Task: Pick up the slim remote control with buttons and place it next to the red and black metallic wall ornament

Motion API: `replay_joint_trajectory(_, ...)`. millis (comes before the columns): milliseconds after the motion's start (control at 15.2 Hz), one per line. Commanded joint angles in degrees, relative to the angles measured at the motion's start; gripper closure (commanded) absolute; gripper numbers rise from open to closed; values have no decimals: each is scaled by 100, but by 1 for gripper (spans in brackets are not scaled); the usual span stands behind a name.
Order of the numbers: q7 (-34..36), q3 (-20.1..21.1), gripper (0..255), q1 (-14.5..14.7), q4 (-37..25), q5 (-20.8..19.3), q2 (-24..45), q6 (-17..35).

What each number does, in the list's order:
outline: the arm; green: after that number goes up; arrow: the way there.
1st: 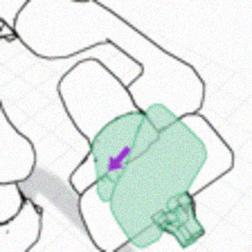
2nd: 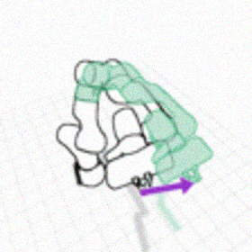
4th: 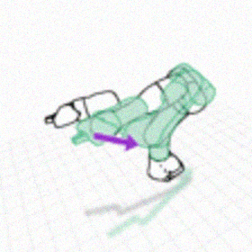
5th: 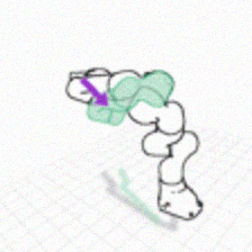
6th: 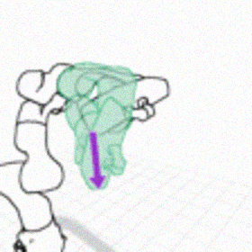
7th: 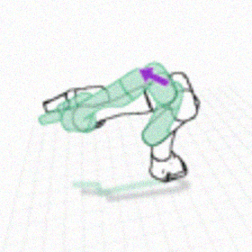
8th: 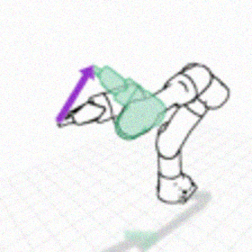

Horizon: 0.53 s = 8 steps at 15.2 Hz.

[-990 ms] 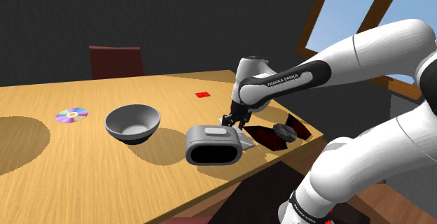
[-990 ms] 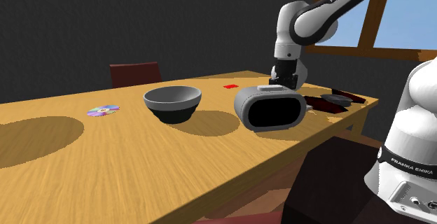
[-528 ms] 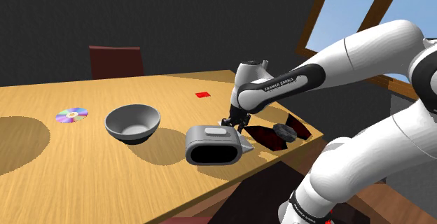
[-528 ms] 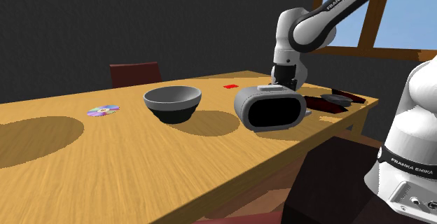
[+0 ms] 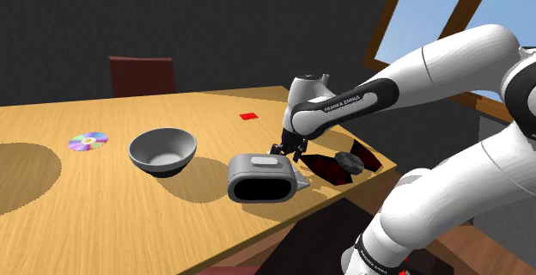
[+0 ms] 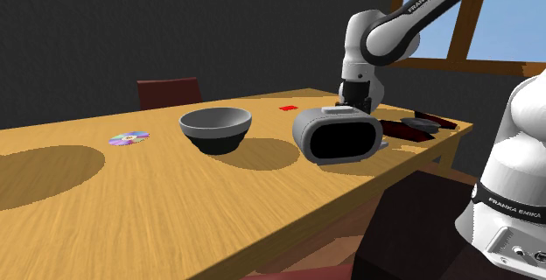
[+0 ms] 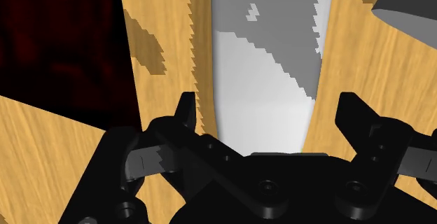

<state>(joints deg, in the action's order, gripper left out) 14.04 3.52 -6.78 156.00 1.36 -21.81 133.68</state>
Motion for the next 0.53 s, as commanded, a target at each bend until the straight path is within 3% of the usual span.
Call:
replay_joint_trajectory(0, 0, 0, 0, 0, 0, 0, 0, 0)
replay_joint_trajectory(264, -11, -21, 0, 8, -401, 6, -502, -903)
replay_joint_trajectory(462, -11, -22, 0, 8, -401, 6, -502, -903)
